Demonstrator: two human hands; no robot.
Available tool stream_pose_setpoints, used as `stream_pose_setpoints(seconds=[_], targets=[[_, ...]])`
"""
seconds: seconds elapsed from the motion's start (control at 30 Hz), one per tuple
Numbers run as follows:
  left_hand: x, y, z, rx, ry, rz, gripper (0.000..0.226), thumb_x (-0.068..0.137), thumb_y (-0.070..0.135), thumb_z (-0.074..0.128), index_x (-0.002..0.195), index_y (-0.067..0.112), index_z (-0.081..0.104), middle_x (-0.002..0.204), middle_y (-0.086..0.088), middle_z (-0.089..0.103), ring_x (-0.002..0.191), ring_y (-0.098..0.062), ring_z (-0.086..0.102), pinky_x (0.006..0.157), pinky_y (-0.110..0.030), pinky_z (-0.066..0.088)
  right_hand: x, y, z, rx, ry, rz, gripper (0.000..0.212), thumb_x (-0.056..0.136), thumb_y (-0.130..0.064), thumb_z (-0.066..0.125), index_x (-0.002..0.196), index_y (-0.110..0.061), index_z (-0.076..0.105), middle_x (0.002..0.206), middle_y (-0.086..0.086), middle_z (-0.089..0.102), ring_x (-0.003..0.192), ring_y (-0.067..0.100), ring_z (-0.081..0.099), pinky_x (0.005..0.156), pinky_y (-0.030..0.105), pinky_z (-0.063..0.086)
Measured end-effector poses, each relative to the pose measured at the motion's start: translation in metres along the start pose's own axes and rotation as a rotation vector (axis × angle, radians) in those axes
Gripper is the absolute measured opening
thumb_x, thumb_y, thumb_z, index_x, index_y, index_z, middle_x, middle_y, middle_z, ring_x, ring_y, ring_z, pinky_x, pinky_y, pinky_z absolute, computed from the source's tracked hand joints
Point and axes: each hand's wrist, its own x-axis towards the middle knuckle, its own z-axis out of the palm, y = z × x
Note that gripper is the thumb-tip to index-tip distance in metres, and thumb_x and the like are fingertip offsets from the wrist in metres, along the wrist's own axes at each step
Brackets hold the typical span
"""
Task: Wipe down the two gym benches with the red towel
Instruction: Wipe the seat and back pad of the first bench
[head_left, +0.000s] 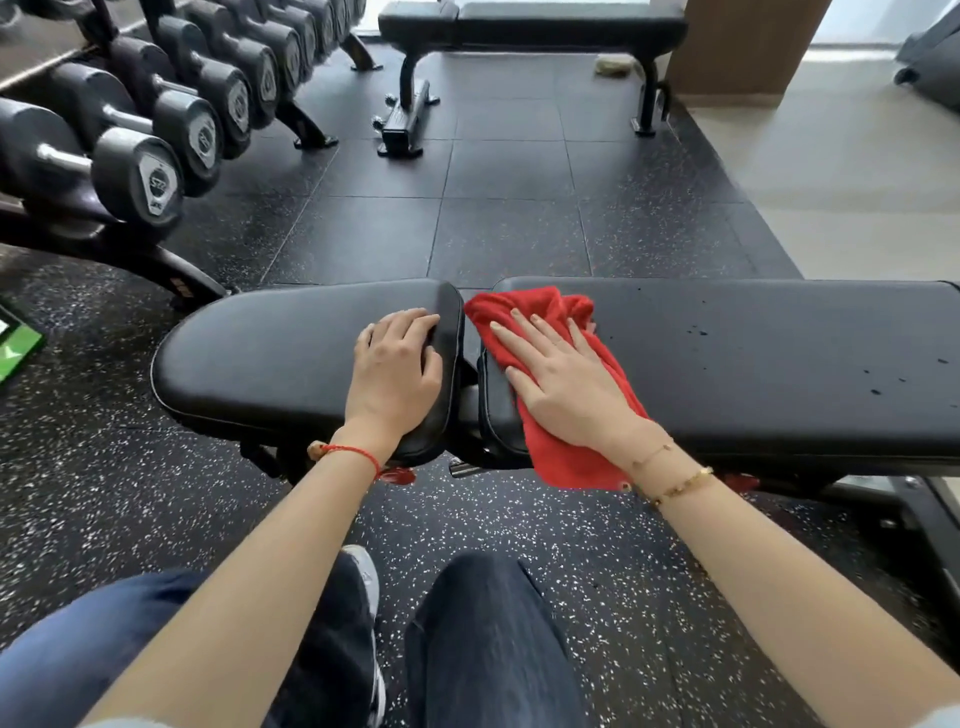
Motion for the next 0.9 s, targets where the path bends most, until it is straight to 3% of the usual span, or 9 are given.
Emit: stream_pose_setpoints(seconds=[0.07,0.23,0.37,0.53,0.63,0.73,0.8,0.9], targets=[[-0.001,-0.001,0.001,-0.005,-0.004,0.005,0.04,0.092,0.016,0.051,0.131,0.015,0.059,0.139,0.0,0.056,0.132,-0.02,0.045,0.116,-0.046,0.029,-0.009,0.016,-0.003,0.003,0.022,0.041,0.054,0.102,-0.037,0.034,0.154,-0.035,0.019,0.163,-0.007,0.013,0.151,0.013,0.01,0.122,0.039,-0.005],[-0.001,0.0,0.001,0.017,-0.004,0.004,0.041,0.091,0.017,0.05,0.131,0.014,0.058,0.139,-0.001,0.055,0.133,-0.021,0.044,0.117,-0.046,0.027,0.04,0.061,-0.019,-0.04,-0.019,0.346,0.055,0.103,-0.035,0.031,0.156,-0.031,0.014,0.164,0.001,0.008,0.151,0.02,0.009,0.122,0.047,-0.002],[0.0,0.0,0.001,0.014,-0.006,-0.006,0.041,0.091,0.02,0.05,0.131,0.016,0.058,0.14,0.0,0.055,0.134,-0.02,0.044,0.117,-0.043,0.026,0.068,0.021,-0.007,-0.073,-0.015,0.25,0.055,0.104,-0.034,0.029,0.156,-0.027,0.013,0.164,0.004,0.009,0.151,0.022,0.01,0.121,0.049,-0.001],[-0.002,-0.002,0.0,0.006,-0.018,0.006,0.042,0.093,0.02,0.051,0.135,0.016,0.056,0.143,-0.001,0.052,0.136,-0.02,0.042,0.119,-0.044,0.025,0.009,-0.019,0.005,-0.027,0.034,0.024,0.053,0.101,-0.036,0.036,0.153,-0.033,0.026,0.162,-0.006,0.02,0.15,0.016,0.015,0.122,0.043,0.0],[-0.002,-0.004,-0.001,-0.004,-0.038,0.011,0.042,0.095,0.02,0.05,0.136,0.015,0.055,0.146,-0.002,0.05,0.138,-0.021,0.04,0.12,-0.045,0.023,-0.01,0.008,-0.002,0.003,0.034,0.082,0.053,0.101,-0.035,0.037,0.153,-0.035,0.024,0.162,-0.007,0.02,0.15,0.015,0.016,0.122,0.042,-0.001],[-0.003,-0.004,-0.001,0.002,-0.051,0.013,0.043,0.096,0.021,0.048,0.138,0.014,0.053,0.147,-0.002,0.048,0.139,-0.021,0.038,0.12,-0.045,0.022,0.01,0.043,-0.013,-0.019,0.021,0.278,0.054,0.103,-0.034,0.035,0.154,-0.033,0.02,0.163,-0.003,0.014,0.151,0.018,0.013,0.121,0.044,-0.003],[-0.004,-0.003,-0.001,0.001,-0.052,0.01,0.043,0.096,0.021,0.048,0.138,0.014,0.053,0.147,-0.002,0.048,0.14,-0.021,0.038,0.121,-0.045,0.022,0.033,0.041,-0.012,-0.057,0.019,0.358,0.054,0.104,-0.034,0.031,0.156,-0.029,0.015,0.164,0.001,0.01,0.151,0.021,0.01,0.121,0.047,-0.002],[-0.003,-0.001,-0.002,-0.001,-0.057,0.007,0.043,0.096,0.021,0.047,0.138,0.015,0.053,0.148,-0.002,0.048,0.14,-0.02,0.038,0.121,-0.044,0.021,0.046,0.007,-0.003,-0.089,0.019,0.301,0.055,0.104,-0.034,0.028,0.156,-0.025,0.012,0.164,0.005,0.008,0.151,0.024,0.01,0.121,0.049,-0.002]])
